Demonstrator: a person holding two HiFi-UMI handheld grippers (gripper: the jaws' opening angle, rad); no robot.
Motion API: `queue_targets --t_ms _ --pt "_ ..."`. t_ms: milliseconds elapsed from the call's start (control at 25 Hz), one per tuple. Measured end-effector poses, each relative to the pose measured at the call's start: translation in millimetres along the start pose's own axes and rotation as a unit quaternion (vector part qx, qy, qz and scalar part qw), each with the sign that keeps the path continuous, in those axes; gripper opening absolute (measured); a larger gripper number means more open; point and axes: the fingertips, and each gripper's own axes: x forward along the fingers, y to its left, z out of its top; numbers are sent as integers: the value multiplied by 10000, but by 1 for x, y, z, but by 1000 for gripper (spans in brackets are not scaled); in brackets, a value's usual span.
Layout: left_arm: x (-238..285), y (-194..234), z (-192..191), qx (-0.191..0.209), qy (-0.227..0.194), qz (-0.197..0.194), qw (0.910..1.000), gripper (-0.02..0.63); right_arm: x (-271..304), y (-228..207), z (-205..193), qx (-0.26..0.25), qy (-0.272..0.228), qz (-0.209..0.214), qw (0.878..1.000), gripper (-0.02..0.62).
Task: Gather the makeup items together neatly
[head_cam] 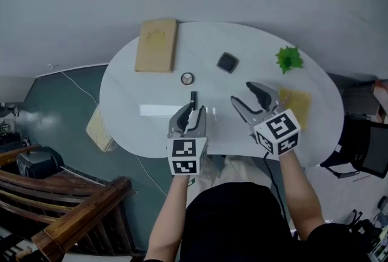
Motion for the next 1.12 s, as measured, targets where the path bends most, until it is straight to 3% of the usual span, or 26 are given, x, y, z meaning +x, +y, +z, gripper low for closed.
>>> queue_targets --t_ms 440,1120 --pt "-11 2 29 -38 -258 -19 9997 110 41 -26 -10 -362 382 -145 9985 232" --pt "2 2 32 147 -289 -145 9994 109 111 -74 -62 -573 1195 -172 9910 274"
